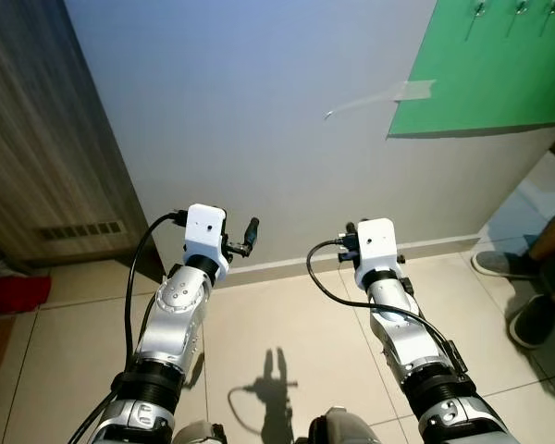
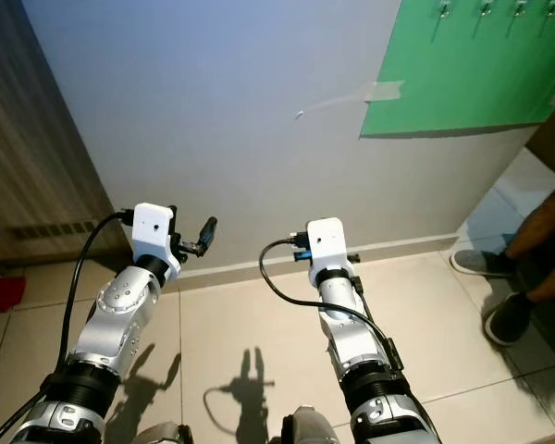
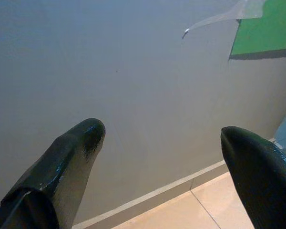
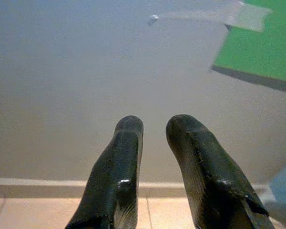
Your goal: Hang keys on a hook
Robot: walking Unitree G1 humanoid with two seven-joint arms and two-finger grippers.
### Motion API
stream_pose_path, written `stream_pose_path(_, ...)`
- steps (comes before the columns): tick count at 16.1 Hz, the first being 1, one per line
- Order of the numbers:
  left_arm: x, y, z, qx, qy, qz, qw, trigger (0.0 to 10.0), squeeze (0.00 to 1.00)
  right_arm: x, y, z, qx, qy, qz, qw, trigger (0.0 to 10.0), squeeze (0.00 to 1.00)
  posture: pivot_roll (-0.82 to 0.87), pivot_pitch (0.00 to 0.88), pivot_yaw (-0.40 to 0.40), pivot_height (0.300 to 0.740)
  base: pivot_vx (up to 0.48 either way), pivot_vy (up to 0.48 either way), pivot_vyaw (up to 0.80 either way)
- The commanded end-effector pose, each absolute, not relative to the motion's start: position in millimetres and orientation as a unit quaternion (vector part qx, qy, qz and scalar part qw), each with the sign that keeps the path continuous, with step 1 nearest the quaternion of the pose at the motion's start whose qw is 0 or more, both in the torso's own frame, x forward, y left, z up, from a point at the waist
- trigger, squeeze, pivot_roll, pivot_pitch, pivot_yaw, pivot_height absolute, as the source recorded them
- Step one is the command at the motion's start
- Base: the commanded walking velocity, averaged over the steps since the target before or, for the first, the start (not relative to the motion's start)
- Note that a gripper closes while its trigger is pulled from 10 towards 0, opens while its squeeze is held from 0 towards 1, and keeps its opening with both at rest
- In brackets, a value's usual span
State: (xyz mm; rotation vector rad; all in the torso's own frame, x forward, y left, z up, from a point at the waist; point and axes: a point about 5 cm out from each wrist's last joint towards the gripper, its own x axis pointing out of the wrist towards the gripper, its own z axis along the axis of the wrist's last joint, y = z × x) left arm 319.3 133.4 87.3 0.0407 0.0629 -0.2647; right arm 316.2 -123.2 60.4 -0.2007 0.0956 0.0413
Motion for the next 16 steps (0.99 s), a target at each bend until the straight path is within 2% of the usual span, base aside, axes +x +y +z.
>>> stream_pose_path(1, 322.3, 130.2, 90.2, 0.025, 0.026, -0.136, 0.99, 10.0, 0.0, 318.5, -129.1, 62.1, -0.106, 0.048, 0.009, 0.993, 10.0, 0.53, -0.04, 0.0, -0.005, 0.688, 0.0, 0.0, 0.0)
stream_pose_path(2, 322.5, 130.0, 89.8, 0.024, 0.027, -0.136, 0.99, 10.0, 0.0, 319.0, -130.9, 63.7, -0.113, 0.04, -0.001, 0.993, 10.0, 1.0, -0.04, 0.0, -0.003, 0.688, 0.0, 0.0, 0.0)
stream_pose_path(12, 320.2, 132.4, 85.8, 0.027, 0.037, -0.135, 0.99, 10.0, 0.0, 317.8, -127.3, 66.4, -0.099, 0.028, 0.002, 0.995, 10.0, 1.0, -0.04, 0.0, -0.003, 0.688, 0.0, 0.0, 0.0)
stream_pose_path(16, 316.7, 146.4, 95.9, -0.011, -0.007, -0.108, 0.994, 10.0, 0.0, 314.1, -125.6, 75.5, -0.12, -0.022, 0.024, 0.992, 10.0, 1.0, -0.03, 0.0, -0.023, 0.688, 0.0, 0.0, 0.0)
